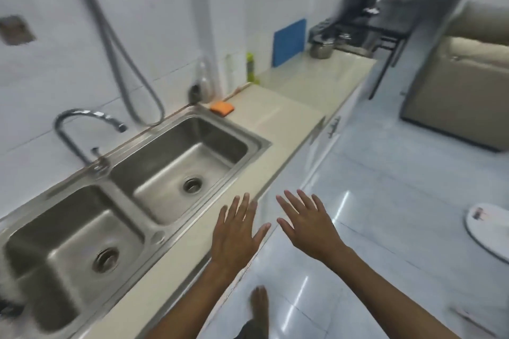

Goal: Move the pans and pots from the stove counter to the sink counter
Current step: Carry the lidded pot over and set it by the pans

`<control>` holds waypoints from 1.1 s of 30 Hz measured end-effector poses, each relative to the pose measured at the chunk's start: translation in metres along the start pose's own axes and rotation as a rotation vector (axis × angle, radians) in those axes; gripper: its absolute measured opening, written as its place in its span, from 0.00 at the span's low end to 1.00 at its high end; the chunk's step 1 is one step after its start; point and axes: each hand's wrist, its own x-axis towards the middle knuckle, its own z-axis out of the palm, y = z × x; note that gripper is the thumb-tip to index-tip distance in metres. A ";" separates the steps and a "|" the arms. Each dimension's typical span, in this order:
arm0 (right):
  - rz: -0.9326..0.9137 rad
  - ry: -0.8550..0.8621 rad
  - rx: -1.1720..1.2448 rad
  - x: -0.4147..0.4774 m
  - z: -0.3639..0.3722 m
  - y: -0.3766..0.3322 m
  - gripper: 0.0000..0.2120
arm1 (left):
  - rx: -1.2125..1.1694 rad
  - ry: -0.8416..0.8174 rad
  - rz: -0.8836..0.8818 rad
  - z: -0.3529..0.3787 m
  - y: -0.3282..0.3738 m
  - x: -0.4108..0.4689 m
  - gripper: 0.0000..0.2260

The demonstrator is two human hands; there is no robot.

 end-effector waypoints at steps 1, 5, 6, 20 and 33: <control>0.052 0.013 -0.004 0.005 -0.006 0.023 0.28 | 0.005 0.002 0.052 0.003 0.013 0.029 0.30; 0.208 0.032 0.001 0.038 -0.023 0.108 0.28 | -0.007 -0.016 0.194 0.018 0.060 0.135 0.30; 0.235 0.035 -0.005 0.049 -0.026 0.129 0.28 | -0.008 -0.020 0.219 0.023 0.071 0.162 0.31; 0.474 0.049 -0.058 0.193 -0.041 0.384 0.29 | -0.015 -0.079 0.461 0.105 0.192 0.475 0.34; 0.527 -0.030 -0.014 0.353 -0.032 0.687 0.31 | 0.003 -0.133 0.421 0.222 0.326 0.769 0.33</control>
